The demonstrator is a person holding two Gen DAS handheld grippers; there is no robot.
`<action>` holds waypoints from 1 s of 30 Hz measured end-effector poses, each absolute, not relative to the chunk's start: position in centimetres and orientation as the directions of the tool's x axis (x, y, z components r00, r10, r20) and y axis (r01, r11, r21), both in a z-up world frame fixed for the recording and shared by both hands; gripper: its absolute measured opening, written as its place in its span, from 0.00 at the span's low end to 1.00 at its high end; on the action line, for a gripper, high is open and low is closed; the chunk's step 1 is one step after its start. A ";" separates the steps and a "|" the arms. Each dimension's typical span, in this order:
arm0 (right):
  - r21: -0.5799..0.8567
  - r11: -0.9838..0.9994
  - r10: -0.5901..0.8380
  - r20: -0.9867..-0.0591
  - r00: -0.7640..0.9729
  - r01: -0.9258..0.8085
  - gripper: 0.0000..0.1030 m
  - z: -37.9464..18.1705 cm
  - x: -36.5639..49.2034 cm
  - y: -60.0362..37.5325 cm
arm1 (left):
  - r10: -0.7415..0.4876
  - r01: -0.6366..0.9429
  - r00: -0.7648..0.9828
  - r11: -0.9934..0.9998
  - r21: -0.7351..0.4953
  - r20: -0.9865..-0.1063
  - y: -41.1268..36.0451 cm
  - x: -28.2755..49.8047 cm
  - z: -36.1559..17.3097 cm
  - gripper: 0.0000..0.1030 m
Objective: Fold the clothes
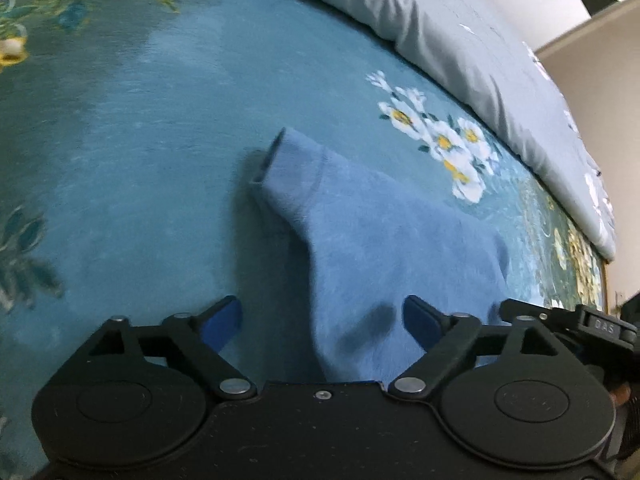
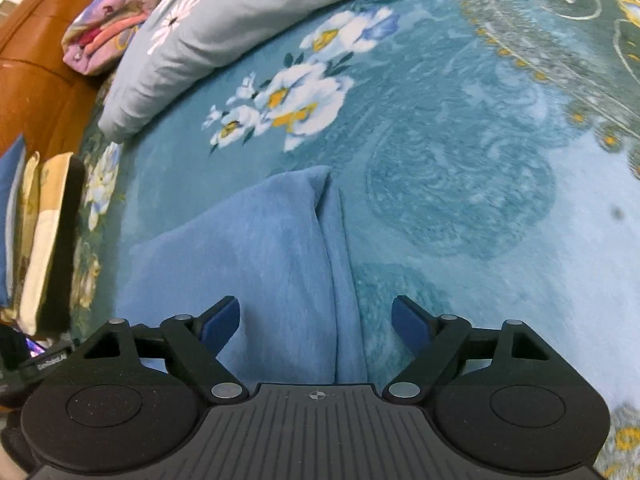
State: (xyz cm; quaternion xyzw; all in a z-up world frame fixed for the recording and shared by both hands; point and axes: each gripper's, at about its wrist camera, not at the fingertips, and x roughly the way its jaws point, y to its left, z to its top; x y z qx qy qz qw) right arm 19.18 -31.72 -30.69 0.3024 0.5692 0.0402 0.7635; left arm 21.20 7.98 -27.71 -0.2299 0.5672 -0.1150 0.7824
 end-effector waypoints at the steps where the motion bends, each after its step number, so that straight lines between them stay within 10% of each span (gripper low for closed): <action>1: 0.509 0.813 0.409 -0.844 0.346 0.281 0.80 -30.9 19.3 -31.6 | -0.450 -0.072 0.331 0.864 -0.498 -0.829 7.9 21.3 -27.9 0.92; 18: 0.639 0.741 0.559 -0.757 0.339 0.205 0.82 -32.3 21.3 -30.6 | -0.600 -0.058 0.319 0.760 -0.648 -0.733 7.2 22.5 -28.6 0.81; 30: 0.670 0.711 0.602 -0.736 0.310 0.212 0.35 -32.7 21.9 -29.8 | -0.587 -0.125 0.321 0.752 -0.647 -0.743 7.2 22.1 -29.1 0.42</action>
